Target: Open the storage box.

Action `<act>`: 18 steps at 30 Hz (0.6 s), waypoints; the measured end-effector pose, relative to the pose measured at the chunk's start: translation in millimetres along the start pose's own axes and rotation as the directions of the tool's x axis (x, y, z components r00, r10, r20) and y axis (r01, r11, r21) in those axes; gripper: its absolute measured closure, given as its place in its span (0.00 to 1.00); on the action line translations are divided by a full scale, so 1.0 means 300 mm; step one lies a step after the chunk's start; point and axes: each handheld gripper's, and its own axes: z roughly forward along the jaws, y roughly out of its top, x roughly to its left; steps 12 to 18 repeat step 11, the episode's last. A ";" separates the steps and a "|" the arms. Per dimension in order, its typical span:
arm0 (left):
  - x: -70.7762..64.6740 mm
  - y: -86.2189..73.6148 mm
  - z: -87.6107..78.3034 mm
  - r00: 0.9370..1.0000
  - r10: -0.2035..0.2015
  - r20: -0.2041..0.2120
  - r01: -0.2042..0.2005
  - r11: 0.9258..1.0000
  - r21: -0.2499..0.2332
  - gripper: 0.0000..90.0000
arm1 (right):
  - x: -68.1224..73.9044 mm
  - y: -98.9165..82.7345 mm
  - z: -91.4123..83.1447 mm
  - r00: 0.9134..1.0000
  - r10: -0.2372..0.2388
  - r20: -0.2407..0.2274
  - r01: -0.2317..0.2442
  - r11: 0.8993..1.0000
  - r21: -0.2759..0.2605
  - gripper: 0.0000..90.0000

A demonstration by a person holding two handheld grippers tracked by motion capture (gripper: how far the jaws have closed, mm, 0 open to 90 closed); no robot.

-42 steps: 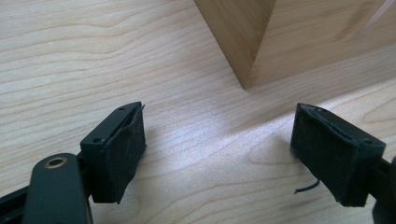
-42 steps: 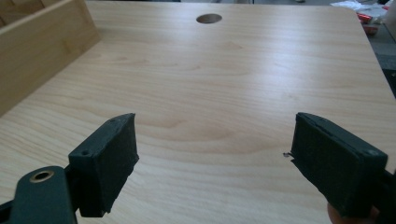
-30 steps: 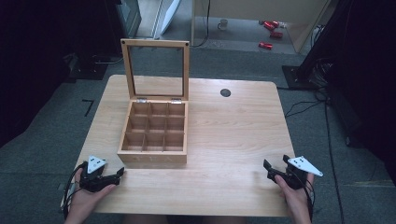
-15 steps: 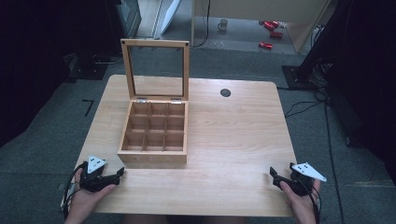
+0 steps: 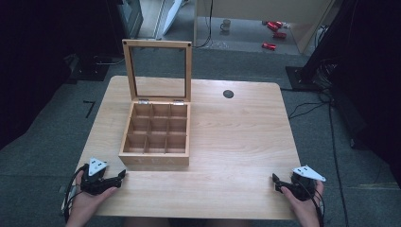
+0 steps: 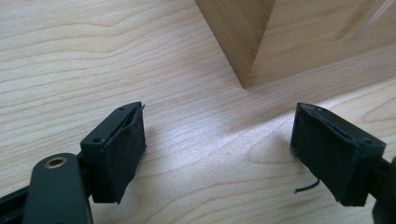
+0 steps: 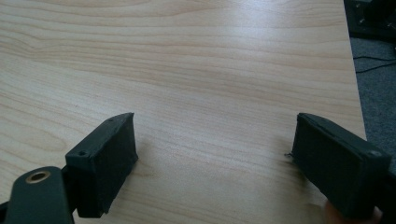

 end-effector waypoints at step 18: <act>0.001 0.000 0.000 1.000 0.000 0.001 0.000 1.000 0.001 0.20 | 0.005 0.000 0.000 1.000 0.011 0.010 -0.011 1.000 0.000 0.14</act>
